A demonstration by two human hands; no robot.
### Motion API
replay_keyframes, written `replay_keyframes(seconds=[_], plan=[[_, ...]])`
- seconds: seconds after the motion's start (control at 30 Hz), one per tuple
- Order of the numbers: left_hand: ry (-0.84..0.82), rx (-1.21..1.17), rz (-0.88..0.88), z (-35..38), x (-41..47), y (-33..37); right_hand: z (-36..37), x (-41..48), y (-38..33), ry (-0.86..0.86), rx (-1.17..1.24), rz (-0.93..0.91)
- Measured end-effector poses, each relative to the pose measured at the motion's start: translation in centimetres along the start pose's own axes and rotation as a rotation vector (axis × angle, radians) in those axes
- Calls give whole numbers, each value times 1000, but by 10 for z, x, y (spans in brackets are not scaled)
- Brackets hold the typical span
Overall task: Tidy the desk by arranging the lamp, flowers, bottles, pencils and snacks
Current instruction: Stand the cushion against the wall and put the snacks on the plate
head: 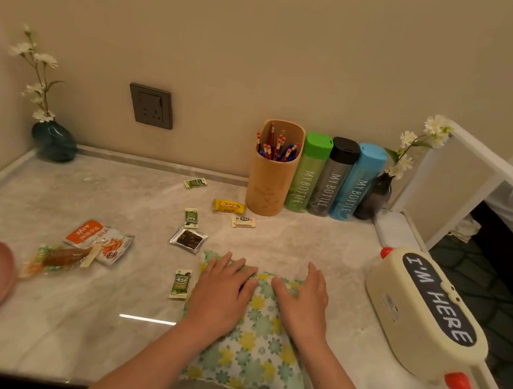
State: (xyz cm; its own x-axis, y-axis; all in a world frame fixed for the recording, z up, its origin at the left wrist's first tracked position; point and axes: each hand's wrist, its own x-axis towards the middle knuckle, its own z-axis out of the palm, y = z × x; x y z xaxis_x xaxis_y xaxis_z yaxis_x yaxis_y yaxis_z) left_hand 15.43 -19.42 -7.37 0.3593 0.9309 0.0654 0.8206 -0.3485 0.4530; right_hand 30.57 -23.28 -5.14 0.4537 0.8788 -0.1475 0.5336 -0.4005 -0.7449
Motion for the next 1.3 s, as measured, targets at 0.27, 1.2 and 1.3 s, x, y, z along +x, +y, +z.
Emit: replay_keyframes(seconds=[0.27, 1.2, 1.3], plan=[[58, 22, -131, 2, -17, 8, -11, -15, 6, -132, 70, 180], [467, -609, -585, -138, 46, -35, -1, 28, -166, -72, 525, -265], [548, -683, -605, -157, 63, -50, 9, 41, -185, -108, 562, -326]])
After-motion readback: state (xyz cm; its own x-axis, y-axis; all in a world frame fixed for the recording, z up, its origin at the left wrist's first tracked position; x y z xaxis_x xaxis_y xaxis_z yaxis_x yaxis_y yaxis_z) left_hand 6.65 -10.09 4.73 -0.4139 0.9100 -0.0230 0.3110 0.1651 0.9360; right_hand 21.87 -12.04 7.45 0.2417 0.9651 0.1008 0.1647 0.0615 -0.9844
